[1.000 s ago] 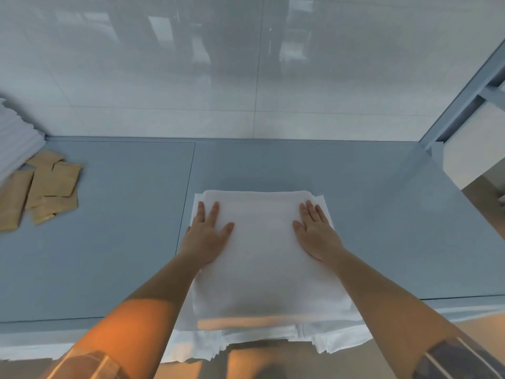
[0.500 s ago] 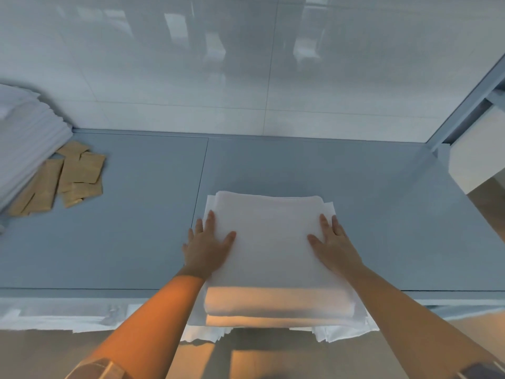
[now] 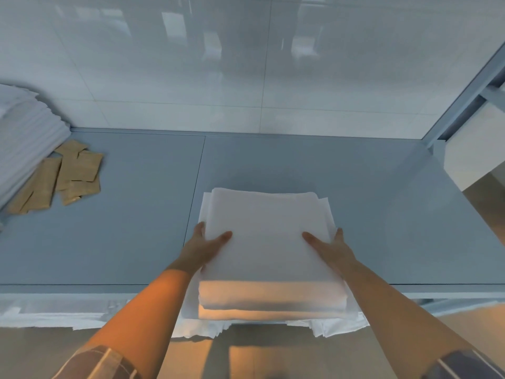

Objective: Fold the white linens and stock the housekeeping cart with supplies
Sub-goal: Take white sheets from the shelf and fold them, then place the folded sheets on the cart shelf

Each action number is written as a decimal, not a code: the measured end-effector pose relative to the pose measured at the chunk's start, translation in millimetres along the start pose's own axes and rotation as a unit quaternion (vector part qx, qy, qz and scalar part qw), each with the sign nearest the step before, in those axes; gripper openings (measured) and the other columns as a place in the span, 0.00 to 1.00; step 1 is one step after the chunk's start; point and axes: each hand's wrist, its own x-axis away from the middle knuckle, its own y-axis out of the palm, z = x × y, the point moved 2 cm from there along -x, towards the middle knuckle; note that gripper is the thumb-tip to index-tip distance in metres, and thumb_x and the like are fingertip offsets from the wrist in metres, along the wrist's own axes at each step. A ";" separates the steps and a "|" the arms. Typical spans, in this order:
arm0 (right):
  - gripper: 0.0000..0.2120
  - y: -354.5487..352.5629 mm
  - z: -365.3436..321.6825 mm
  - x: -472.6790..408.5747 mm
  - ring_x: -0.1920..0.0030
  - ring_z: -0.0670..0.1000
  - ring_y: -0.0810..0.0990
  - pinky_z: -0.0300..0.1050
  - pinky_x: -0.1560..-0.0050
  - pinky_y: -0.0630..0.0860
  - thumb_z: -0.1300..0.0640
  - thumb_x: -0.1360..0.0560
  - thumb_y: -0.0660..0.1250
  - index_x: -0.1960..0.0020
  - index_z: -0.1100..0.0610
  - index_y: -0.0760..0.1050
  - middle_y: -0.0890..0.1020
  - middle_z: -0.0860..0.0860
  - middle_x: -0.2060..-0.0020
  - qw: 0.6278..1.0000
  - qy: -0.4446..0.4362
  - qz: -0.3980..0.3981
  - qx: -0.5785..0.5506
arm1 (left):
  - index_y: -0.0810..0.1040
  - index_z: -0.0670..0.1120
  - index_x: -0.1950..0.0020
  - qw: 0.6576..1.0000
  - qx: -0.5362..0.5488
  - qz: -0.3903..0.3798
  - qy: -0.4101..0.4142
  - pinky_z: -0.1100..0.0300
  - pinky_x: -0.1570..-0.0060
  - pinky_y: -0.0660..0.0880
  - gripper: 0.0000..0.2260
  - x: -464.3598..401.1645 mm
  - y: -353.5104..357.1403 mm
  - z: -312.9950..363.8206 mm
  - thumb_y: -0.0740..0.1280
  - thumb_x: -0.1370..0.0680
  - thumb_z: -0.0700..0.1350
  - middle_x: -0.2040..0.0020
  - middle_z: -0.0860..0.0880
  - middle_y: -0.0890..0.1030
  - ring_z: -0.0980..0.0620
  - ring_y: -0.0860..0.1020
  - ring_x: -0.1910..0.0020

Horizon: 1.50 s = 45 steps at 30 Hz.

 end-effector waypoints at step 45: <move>0.39 -165.0 218.0 146.0 0.51 0.53 0.75 0.48 0.57 0.73 0.33 0.40 0.75 0.42 0.52 0.62 0.73 0.48 0.51 0.914 0.054 0.299 -0.270 | 0.50 0.64 0.25 0.922 -0.121 -0.164 0.330 0.59 0.52 0.65 0.47 131.7 214.5 125.6 0.73 0.37 0.63 0.35 0.49 0.73 0.43 0.76 0.42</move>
